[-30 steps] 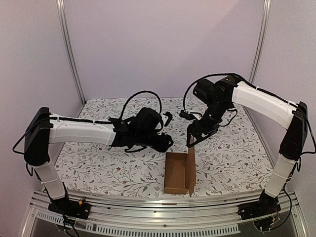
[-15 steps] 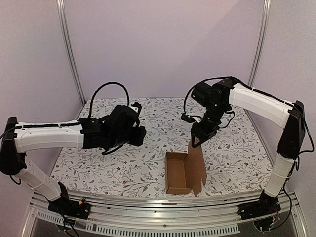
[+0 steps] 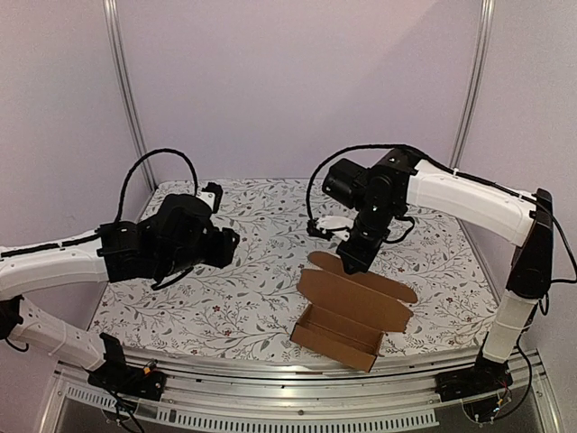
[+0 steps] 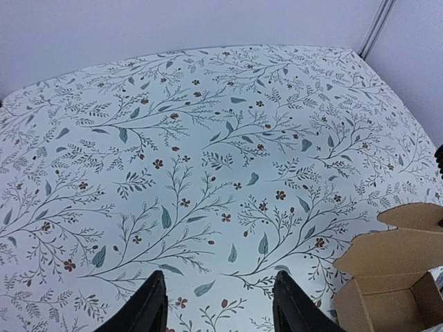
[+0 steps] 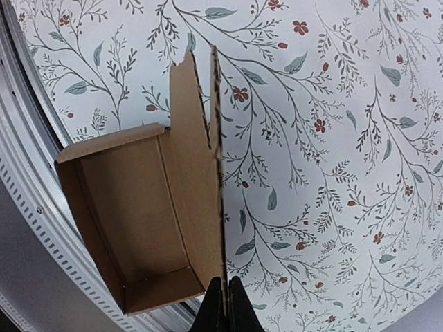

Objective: Fold the paper box

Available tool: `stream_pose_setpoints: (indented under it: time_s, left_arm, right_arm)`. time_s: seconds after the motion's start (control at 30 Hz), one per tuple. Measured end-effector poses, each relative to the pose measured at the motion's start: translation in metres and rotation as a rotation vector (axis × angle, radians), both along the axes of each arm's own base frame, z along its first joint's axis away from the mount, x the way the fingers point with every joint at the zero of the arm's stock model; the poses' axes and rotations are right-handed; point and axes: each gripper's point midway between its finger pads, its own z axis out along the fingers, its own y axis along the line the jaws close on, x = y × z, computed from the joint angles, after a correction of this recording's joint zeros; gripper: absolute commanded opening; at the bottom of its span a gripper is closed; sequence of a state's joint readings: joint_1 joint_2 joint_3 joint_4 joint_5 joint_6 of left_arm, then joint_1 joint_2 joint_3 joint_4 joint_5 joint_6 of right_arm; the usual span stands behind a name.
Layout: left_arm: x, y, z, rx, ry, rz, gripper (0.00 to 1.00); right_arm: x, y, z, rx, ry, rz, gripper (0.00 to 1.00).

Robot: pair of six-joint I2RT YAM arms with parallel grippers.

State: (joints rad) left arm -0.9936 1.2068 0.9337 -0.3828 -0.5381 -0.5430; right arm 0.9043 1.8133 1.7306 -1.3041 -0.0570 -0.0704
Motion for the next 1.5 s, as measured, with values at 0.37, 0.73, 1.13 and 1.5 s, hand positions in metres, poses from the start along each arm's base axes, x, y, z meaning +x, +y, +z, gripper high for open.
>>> stream_pose_setpoints:
  time_s: [0.37,0.73,1.13,1.5]
  left_arm:
    - [-0.035,-0.051,-0.007,-0.066,0.004,-0.398,0.58]
    - [-0.049,-0.112,-0.009,-0.026,-0.044,-0.763,0.49]
    - [-0.045,-0.103,-0.024,0.005,0.03,-0.824,0.53]
    - [-0.041,-0.075,0.01,0.037,-0.061,-0.79,0.51]
  right_arm:
    - [0.023,0.031,0.055,0.097,-0.159,0.216,0.0]
    - [0.006,0.057,0.082,0.25,-0.146,0.431,0.0]
    - [0.005,0.06,0.063,0.234,-0.097,0.451,0.0]
    - [-0.001,0.066,0.063,0.266,-0.065,0.471,0.0]
